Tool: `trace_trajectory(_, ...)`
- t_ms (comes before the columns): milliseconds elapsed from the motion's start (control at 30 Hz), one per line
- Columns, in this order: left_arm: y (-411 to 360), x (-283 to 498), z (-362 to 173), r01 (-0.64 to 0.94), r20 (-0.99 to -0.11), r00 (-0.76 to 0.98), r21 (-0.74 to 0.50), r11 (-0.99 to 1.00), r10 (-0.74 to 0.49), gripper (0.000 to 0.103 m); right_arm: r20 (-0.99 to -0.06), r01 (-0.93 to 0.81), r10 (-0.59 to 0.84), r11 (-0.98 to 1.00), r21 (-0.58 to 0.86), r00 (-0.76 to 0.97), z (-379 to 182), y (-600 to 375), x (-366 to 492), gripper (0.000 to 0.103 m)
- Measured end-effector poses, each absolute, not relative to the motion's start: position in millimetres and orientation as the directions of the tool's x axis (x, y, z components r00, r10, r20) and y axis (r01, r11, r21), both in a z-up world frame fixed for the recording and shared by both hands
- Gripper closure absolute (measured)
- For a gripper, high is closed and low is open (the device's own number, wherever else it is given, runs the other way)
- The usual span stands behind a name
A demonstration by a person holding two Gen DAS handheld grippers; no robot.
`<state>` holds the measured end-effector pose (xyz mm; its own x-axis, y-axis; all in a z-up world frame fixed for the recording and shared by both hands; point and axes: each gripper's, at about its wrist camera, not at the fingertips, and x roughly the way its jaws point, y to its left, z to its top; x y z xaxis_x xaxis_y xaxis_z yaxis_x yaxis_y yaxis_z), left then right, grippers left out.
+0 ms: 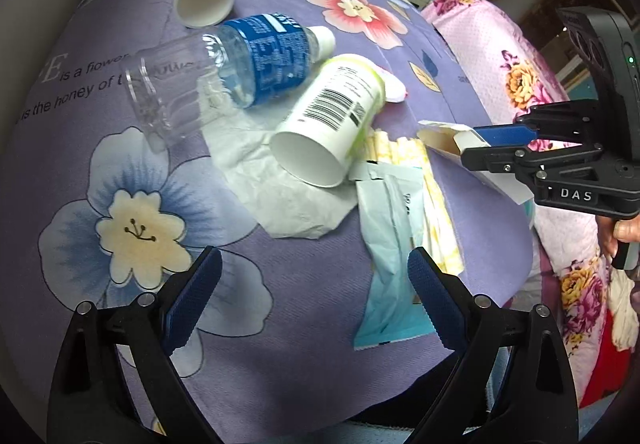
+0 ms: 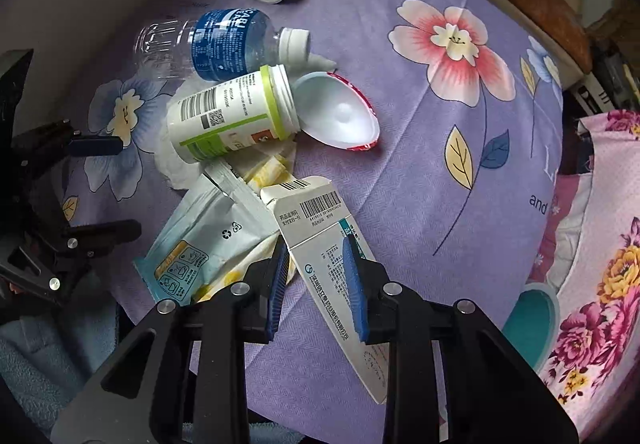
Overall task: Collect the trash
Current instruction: 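Grasp the white medicine box with the right gripper while the left gripper grasps the pale blue sachet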
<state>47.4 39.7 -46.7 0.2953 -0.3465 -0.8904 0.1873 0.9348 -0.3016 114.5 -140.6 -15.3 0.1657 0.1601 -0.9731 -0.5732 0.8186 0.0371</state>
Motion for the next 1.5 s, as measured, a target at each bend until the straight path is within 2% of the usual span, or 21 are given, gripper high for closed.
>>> trace_trajectory(100,18,44,-49,0.219,-0.895,0.285,-0.287,0.932,-0.343,0.009,-0.971,-0.500,0.164,0.864,0.057,0.173,-23,-165,106,0.077)
trace_trajectory(167,4,43,-52,0.236,-0.901,0.273,-0.278,0.931,-0.338,0.019,-0.967,-0.468,0.178,0.880,0.075,0.180,-25,-174,106,0.073)
trace_trajectory(200,-2,43,-54,0.245,-0.903,0.256,-0.285,0.927,-0.345,0.028,-0.965,-0.460,0.191,0.883,0.090,0.177,-25,-178,105,0.072)
trace_trajectory(233,-8,44,-57,0.253,-0.905,0.242,-0.289,0.923,-0.350,0.033,-0.964,-0.459,0.205,0.882,0.106,0.170,-25,-179,103,0.063)
trace_trajectory(267,-13,45,-59,0.260,-0.908,0.238,-0.282,0.924,-0.344,0.037,-0.962,-0.461,0.213,0.880,0.114,0.170,-26,-183,99,0.048)
trace_trajectory(333,-24,45,-65,0.270,-0.920,0.224,-0.260,0.927,-0.323,0.044,-0.959,-0.469,0.218,0.876,0.111,0.180,-25,-188,94,0.034)
trace_trajectory(367,-28,44,-66,0.279,-0.922,0.226,-0.247,0.928,-0.313,0.048,-0.958,-0.473,0.222,0.874,0.112,0.183,-25,-188,92,0.033)
trace_trajectory(400,-32,43,-66,0.289,-0.926,0.251,-0.207,0.935,-0.282,0.067,-0.958,-0.473,0.225,0.873,0.117,0.178,-26,-190,91,0.032)
trace_trajectory(433,-34,43,-66,0.293,-0.927,0.250,-0.202,0.934,-0.279,0.075,-0.959,-0.470,0.226,0.874,0.122,0.170,-28,-193,91,0.027)
trace_trajectory(833,-5,51,-65,0.241,-0.922,0.244,-0.242,0.940,-0.300,0.076,-0.990,-0.504,0.124,0.861,0.070,0.073,-76,-191,96,0.026)
trace_trajectory(933,0,50,-65,0.235,-0.922,0.247,-0.242,0.941,-0.298,0.068,-0.991,-0.526,0.103,0.849,0.045,0.081,-79,-186,95,0.023)
trace_trajectory(1000,0,50,-65,0.237,-0.920,0.246,-0.248,0.939,-0.305,0.067,-0.991,-0.519,0.096,0.854,0.032,0.098,-77,-187,93,0.029)
trace_trajectory(1067,-1,50,-65,0.242,-0.917,0.246,-0.256,0.936,-0.314,0.064,-0.988,-0.485,0.124,0.872,0.067,0.087,-73,-188,89,0.040)
trace_trajectory(1133,-3,49,-65,0.253,-0.913,0.245,-0.264,0.931,-0.325,0.055,-0.980,-0.447,0.193,0.882,0.150,0.053,-69,-190,83,0.043)
trace_trajectory(1200,-6,49,-65,0.263,-0.907,0.242,-0.279,0.924,-0.343,0.046,-0.975,-0.444,0.213,0.880,0.166,0.058,-66,-187,72,0.043)
trace_trajectory(1300,-13,47,-66,0.275,-0.909,0.252,-0.260,0.925,-0.331,0.042,-0.968,-0.427,0.233,0.887,0.173,0.091,-62,-187,58,0.043)
trace_trajectory(1367,-16,46,-66,0.278,-0.913,0.266,-0.233,0.932,-0.308,0.043,-0.961,-0.388,0.241,0.905,0.173,0.134,-58,-194,54,0.043)
trace_trajectory(1400,-17,45,-66,0.276,-0.916,0.276,-0.214,0.937,-0.291,0.050,-0.957,-0.363,0.248,0.914,0.180,0.150,-55,-200,53,0.043)
trace_trajectory(1433,-18,44,-65,0.273,-0.919,0.284,-0.197,0.941,-0.275,0.066,-0.954,-0.343,0.249,0.922,0.181,0.165,-53,-205,52,0.043)
trace_trajectory(1467,-17,44,-65,0.270,-0.918,0.280,-0.206,0.941,-0.281,0.073,-0.951,-0.323,0.248,0.929,0.181,0.182,-51,-210,51,0.043)
trace_trajectory(1500,-15,44,-64,0.260,-0.915,0.276,-0.223,0.939,-0.294,0.075,-0.948,-0.308,0.250,0.934,0.182,0.196,-48,-214,51,0.043)
